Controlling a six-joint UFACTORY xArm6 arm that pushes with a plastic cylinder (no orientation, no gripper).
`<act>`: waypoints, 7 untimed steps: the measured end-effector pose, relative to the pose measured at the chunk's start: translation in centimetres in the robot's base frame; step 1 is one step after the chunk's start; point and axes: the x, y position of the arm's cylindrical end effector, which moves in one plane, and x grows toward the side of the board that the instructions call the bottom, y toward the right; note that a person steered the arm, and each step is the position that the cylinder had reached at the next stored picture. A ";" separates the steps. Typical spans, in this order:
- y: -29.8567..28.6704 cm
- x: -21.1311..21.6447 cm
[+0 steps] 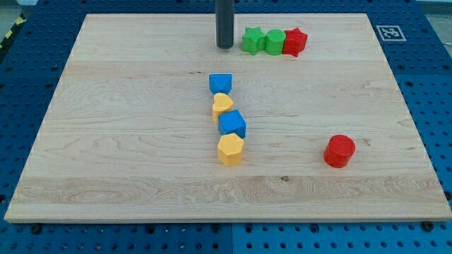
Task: Push the red circle towards the right
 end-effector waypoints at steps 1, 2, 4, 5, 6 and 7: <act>3.0 3.6; 9.2 7.3; 15.8 13.0; 21.0 19.0; 22.9 26.7; 19.3 28.5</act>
